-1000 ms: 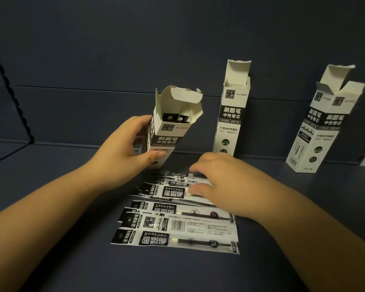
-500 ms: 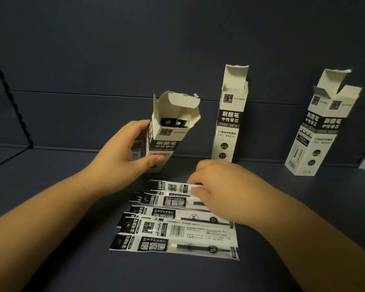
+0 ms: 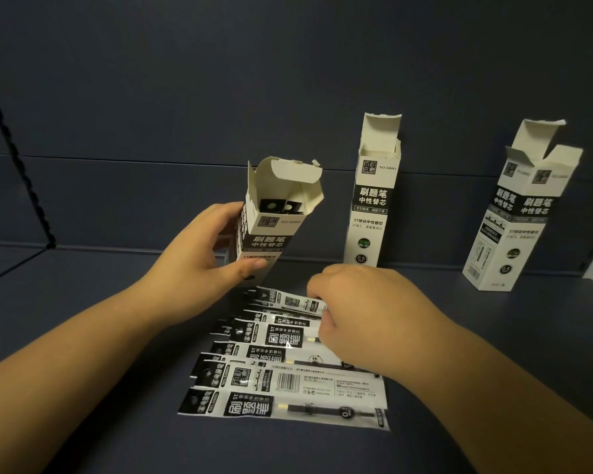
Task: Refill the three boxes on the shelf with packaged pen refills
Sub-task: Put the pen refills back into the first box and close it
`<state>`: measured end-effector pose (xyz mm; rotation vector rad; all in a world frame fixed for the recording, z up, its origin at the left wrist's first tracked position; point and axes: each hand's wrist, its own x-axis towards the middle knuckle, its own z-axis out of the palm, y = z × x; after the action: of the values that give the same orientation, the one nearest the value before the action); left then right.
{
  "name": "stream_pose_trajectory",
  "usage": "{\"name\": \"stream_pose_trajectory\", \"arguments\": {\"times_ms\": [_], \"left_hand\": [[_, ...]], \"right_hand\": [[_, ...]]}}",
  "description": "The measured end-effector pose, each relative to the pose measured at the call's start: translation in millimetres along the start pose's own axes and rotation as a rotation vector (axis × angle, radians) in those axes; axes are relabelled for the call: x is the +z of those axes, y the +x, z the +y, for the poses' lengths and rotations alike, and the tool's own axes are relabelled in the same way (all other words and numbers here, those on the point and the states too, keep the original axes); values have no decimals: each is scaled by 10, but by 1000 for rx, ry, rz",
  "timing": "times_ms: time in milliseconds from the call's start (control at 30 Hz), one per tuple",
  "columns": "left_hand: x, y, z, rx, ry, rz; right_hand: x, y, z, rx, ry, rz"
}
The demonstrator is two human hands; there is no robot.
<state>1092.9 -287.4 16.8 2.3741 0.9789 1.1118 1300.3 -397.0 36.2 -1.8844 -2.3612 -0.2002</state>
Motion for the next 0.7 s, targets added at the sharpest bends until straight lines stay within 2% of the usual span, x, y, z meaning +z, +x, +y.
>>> {"name": "stream_pose_trajectory", "arguments": {"times_ms": [467, 700], "left_hand": [[0, -1, 9, -6, -10, -2], [9, 5, -16, -6, -4, 15]], "right_hand": [[29, 39, 57, 8, 1, -96], [57, 66, 31, 24, -74, -142]]}}
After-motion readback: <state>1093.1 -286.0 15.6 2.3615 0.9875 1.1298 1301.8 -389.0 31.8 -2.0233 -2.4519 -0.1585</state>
